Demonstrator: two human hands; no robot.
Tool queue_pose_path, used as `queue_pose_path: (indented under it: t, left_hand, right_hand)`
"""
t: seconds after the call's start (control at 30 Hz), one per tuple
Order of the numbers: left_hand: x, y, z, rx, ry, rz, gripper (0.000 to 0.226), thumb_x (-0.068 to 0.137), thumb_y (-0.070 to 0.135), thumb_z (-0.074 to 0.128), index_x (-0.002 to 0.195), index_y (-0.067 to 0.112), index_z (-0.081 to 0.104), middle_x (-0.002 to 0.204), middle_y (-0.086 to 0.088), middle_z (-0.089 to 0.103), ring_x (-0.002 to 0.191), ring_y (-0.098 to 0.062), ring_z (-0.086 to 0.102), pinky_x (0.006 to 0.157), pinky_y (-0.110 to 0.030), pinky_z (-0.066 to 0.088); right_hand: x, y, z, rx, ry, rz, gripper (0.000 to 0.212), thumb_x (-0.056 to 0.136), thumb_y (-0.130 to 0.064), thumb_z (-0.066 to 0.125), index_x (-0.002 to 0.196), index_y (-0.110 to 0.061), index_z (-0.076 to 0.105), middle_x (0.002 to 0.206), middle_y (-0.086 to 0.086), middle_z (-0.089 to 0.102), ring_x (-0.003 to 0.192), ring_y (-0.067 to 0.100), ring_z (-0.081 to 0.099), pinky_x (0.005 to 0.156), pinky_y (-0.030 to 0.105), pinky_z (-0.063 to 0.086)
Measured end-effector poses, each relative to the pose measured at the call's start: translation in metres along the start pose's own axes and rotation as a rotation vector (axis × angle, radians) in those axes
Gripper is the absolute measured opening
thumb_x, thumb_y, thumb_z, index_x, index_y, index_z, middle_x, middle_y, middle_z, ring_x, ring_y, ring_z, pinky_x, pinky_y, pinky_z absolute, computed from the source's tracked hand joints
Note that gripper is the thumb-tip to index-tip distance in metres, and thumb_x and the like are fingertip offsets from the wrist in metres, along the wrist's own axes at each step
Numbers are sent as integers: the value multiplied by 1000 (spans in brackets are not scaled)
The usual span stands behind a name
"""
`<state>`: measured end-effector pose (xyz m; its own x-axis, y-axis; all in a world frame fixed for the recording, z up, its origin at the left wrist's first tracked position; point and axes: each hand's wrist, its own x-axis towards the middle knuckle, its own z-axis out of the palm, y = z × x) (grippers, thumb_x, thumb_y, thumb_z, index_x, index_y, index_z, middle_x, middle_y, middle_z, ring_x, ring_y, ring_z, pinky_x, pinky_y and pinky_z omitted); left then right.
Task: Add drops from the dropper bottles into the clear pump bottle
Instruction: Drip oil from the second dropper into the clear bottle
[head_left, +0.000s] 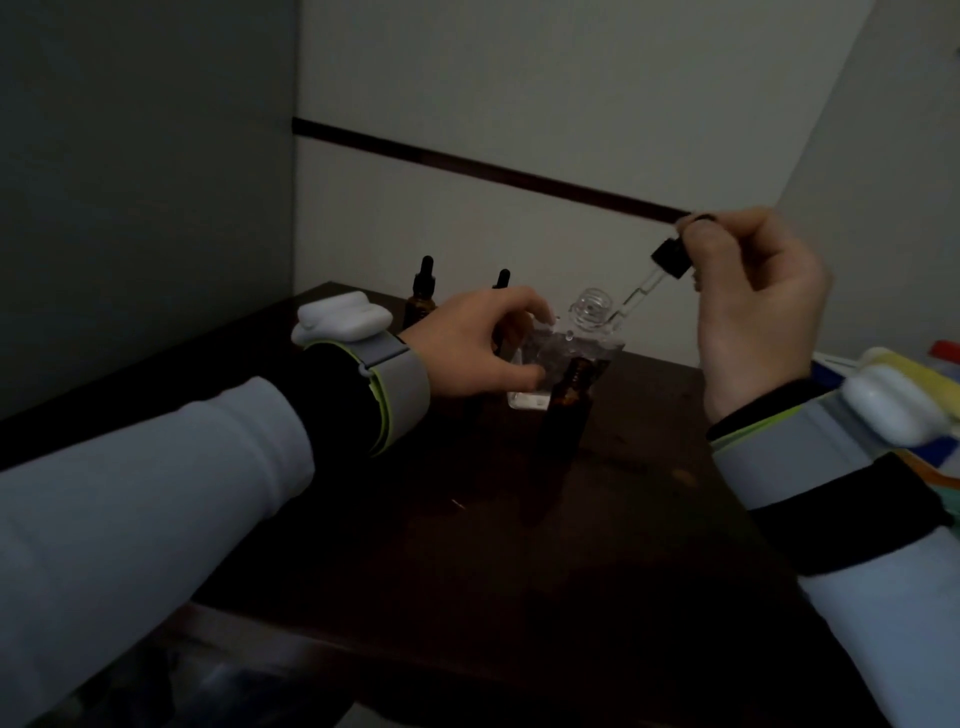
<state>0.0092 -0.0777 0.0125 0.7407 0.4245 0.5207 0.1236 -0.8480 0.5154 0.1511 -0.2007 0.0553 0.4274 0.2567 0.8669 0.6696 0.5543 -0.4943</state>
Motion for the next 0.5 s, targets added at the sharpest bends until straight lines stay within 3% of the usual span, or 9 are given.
queue_pose_path:
  t: [0.07, 0.17, 0.33, 0.4, 0.5]
  left_hand:
    - [0, 0, 0, 4, 0, 1, 41, 79, 24, 73, 115, 24, 55, 103, 2, 60, 95, -11, 57, 77, -18, 46]
    - [0, -1, 0, 8, -6, 3, 43, 78, 25, 73, 117, 24, 55, 105, 1, 61, 97, -12, 57, 82, -25, 49]
    - [1, -1, -1, 0, -6, 2, 41, 78, 24, 73, 114, 27, 54, 104, 3, 60, 96, -11, 57, 79, -20, 47]
    - [1, -1, 0, -3, 3, 5, 40, 78, 23, 73, 113, 25, 55, 101, 4, 59, 93, -10, 57, 75, -14, 44]
    - [1, -1, 0, 1, 10, 9, 40, 78, 23, 73, 113, 25, 56, 99, 5, 59, 91, -8, 56, 74, -11, 43]
  right_hand:
    - [-4, 2, 3, -23, -60, 6, 8, 74, -37, 57, 72, -28, 58, 66, -11, 61, 64, 0, 51, 62, 15, 42]
    - [-10, 4, 5, -67, -123, 18, 7, 74, -37, 57, 72, -30, 57, 78, 20, 63, 72, 9, 53, 67, 18, 45]
    - [-12, 6, 7, -108, -163, 45, 9, 76, -31, 60, 68, -33, 57, 65, 8, 60, 64, 13, 51, 60, 18, 42]
    - [-13, 5, 7, -96, -177, 52, 7, 76, -32, 60, 69, -32, 58, 74, 14, 64, 66, 24, 54, 63, 21, 45]
    - [-14, 4, 9, -94, -197, 51, 8, 73, -38, 57, 69, -31, 58, 79, 22, 64, 68, 21, 55, 64, 30, 46]
